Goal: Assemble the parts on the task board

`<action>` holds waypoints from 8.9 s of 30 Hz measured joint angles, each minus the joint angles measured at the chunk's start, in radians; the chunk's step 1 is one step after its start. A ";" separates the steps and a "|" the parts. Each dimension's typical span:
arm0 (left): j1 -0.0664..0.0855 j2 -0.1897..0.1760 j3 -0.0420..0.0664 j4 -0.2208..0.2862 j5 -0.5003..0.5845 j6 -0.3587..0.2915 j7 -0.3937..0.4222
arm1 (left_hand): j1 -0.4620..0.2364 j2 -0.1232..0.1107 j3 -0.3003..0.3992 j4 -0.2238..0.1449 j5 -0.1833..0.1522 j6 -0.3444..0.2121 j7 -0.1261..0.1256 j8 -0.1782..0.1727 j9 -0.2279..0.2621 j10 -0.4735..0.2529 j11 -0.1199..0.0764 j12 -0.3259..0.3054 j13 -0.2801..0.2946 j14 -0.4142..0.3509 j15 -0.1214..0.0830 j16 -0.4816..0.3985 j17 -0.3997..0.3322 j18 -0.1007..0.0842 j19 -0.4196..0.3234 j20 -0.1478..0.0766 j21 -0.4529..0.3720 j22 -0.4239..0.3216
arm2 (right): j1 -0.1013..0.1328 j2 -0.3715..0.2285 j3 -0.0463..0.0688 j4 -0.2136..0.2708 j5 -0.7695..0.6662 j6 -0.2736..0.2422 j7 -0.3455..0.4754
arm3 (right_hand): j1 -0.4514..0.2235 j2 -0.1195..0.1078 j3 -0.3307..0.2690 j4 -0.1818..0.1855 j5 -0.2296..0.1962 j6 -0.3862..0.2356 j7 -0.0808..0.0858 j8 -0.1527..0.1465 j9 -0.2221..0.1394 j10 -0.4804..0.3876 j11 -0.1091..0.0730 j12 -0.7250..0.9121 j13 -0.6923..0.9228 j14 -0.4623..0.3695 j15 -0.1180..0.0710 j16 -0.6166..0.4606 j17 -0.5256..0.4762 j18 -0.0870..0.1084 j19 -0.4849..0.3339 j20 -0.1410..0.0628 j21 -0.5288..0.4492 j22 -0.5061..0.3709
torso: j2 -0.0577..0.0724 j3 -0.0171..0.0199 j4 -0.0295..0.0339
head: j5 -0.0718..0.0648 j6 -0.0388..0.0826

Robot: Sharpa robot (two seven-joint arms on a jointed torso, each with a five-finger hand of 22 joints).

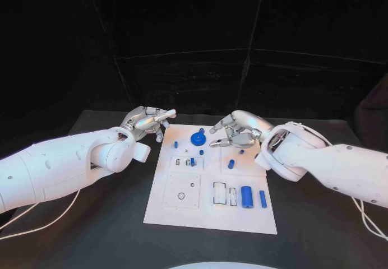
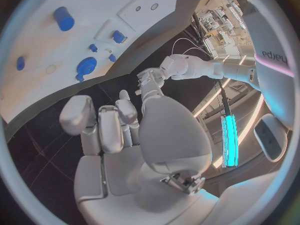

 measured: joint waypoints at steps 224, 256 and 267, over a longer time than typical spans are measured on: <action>-0.012 0.150 -0.088 0.050 -1.024 0.002 -0.680 | -0.054 -0.168 0.627 0.058 -0.010 -0.223 -0.033 0.418 0.375 -0.035 -0.025 0.567 0.598 0.000 -0.028 0.089 0.008 -0.031 -0.038 -0.008 0.412 0.520 | 0.046 -0.045 -0.003 -0.132 0.263 -0.016 0.083 | 0.227 0.030 -0.050 0.124 0.335 -0.057 0.044 0.081 0.001 -0.180 0.046 -0.774 -0.975 -0.168 0.045 -0.937 -0.556 0.062 -0.112 0.039 -0.778 -0.716 | -0.029 0.0254 0.0005 | 0.026 -0.063; -0.013 0.144 -0.089 0.050 -0.975 0.010 -0.683 | -0.188 -0.213 0.711 -0.005 -0.010 -0.169 -0.057 0.431 0.373 -0.016 -0.043 0.587 0.618 -0.004 -0.032 0.089 0.008 -0.031 -0.031 -0.015 0.416 0.530 | 0.046 -0.044 -0.003 -0.135 0.265 -0.017 0.082 | 0.227 0.030 -0.045 0.129 0.340 -0.057 0.044 0.081 0.001 -0.180 0.046 -0.774 -0.981 -0.168 0.045 -0.938 -0.555 0.062 -0.112 0.039 -0.782 -0.719 | -0.029 0.0258 0.0000 | 0.028 -0.065; -0.013 0.142 -0.089 0.049 -0.952 0.012 -0.685 | -0.205 -0.208 0.702 0.016 -0.009 -0.168 -0.058 0.432 0.374 -0.016 -0.043 0.588 0.622 0.000 -0.036 0.089 0.008 -0.041 -0.028 -0.018 0.416 0.533 | 0.046 -0.044 -0.003 -0.138 0.265 -0.009 0.081 | 0.227 0.030 -0.042 0.132 0.342 -0.057 0.044 0.081 0.001 -0.180 0.046 -0.774 -0.988 -0.168 0.045 -0.945 -0.554 0.062 -0.108 0.042 -0.789 -0.721 | -0.029 0.0258 -0.0001 | 0.028 -0.067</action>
